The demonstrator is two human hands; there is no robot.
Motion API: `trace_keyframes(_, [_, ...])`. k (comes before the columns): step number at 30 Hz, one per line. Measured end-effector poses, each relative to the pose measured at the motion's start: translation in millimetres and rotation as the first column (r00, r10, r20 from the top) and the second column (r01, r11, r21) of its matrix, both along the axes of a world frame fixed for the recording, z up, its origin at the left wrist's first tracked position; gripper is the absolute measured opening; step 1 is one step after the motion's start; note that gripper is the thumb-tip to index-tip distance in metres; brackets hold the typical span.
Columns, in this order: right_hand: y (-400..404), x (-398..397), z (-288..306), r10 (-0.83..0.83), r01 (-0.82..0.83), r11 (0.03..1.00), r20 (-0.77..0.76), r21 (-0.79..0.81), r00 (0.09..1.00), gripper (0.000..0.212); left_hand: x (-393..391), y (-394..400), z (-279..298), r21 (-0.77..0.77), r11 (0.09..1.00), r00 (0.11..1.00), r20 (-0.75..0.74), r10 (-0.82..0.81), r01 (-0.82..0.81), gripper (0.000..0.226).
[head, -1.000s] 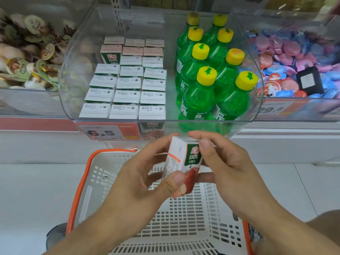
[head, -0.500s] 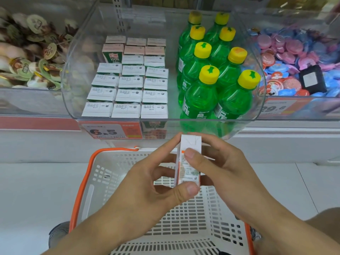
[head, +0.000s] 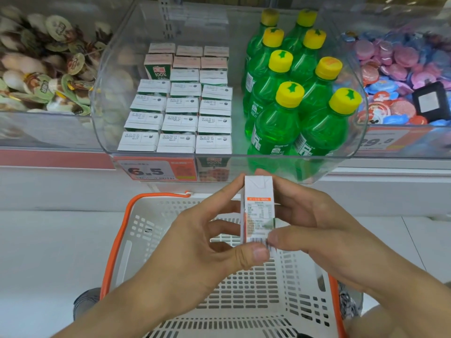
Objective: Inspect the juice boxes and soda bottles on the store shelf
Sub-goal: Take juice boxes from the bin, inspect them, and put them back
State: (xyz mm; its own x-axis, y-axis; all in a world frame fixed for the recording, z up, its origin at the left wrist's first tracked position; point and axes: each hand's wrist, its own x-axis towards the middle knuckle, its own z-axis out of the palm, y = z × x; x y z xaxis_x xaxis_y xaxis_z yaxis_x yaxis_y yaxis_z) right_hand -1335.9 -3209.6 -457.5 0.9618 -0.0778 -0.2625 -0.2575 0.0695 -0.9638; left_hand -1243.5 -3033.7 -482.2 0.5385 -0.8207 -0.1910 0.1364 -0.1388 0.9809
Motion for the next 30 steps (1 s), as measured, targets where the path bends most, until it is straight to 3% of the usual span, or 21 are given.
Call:
trace_keyframes(2, [-0.3,-0.3,0.2,-0.063,0.063,0.998,-0.006,0.015,0.998,0.068,1.5,-0.5,1.0,-0.009,1.0,0.999,0.031,-0.013,0.013,0.075])
trace_keyframes(5, [1.4,-0.2,-1.5,-0.186,0.182,0.978,-0.035,-0.104,0.982,0.076,5.1,-3.1,2.0,0.018,1.0,0.996,0.089,-0.015,0.013,0.062])
trace_keyframes(8, [6.8,-0.7,-2.8,-0.269,0.252,0.936,-0.037,-0.244,0.963,0.089,5.4,-6.9,1.6,-0.004,0.999,0.998,-0.028,0.049,-0.049,0.041])
trace_keyframes(12, [17.2,-3.2,-3.2,-0.281,0.275,0.892,0.036,-0.36,0.959,0.101,0.7,-7.8,1.0,-0.017,0.987,0.986,-0.052,0.159,-0.16,0.037])
trace_keyframes(17, [10.9,1.6,0.0,-0.27,0.255,0.947,-0.055,-0.196,0.961,0.07,0.7,-9.1,2.5,-0.063,0.967,0.966,-0.105,0.238,-0.246,0.046])
trace_keyframes(19, [11.9,2.5,0.3,-0.257,0.238,0.947,-0.064,-0.215,0.964,0.057,-0.4,-7.8,-0.9,-0.018,0.977,0.975,0.059,0.212,-0.211,0.043])
trace_keyframes(22, [13.8,-0.1,-1.8,-0.297,0.277,0.913,-0.024,-0.299,0.955,0.056,-1.2,-6.1,-6.5,0.076,0.984,0.953,0.271,0.135,-0.161,0.037])
trace_keyframes(26, [11.3,-2.8,-2.2,-0.272,0.261,0.896,0.022,-0.358,0.962,0.06,0.2,-8.9,-2.5,0.077,0.974,0.975,0.076,0.207,-0.213,0.026])
trace_keyframes(30, [12.8,-0.9,0.6,-0.28,0.285,0.929,0.059,-0.237,0.958,0.039,3.1,-10.1,0.6,0.062,0.974,0.976,0.034,0.216,-0.218,0.031])
